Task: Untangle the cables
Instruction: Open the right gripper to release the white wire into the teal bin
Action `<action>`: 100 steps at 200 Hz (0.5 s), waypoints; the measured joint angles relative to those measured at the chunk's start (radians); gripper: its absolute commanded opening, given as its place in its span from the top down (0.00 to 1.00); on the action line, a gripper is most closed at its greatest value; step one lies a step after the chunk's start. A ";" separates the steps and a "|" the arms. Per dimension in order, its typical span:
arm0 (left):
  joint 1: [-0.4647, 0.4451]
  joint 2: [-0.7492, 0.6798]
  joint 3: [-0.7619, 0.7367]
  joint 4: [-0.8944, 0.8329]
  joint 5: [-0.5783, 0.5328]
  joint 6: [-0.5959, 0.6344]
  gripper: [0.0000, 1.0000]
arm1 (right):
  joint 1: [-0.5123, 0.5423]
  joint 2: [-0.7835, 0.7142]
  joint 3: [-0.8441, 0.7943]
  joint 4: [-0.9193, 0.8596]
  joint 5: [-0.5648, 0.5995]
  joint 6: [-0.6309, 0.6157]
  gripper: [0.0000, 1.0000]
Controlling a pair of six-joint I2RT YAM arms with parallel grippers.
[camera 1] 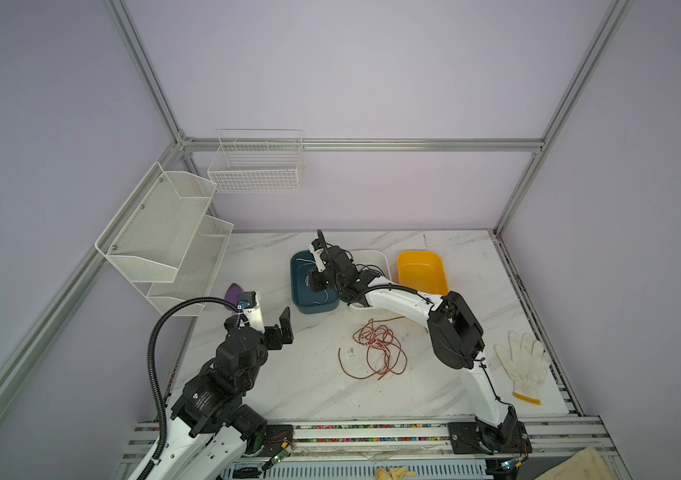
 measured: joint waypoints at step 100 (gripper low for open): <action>0.000 0.000 -0.013 0.015 0.009 0.000 0.00 | -0.006 0.030 -0.025 -0.014 0.020 0.034 0.89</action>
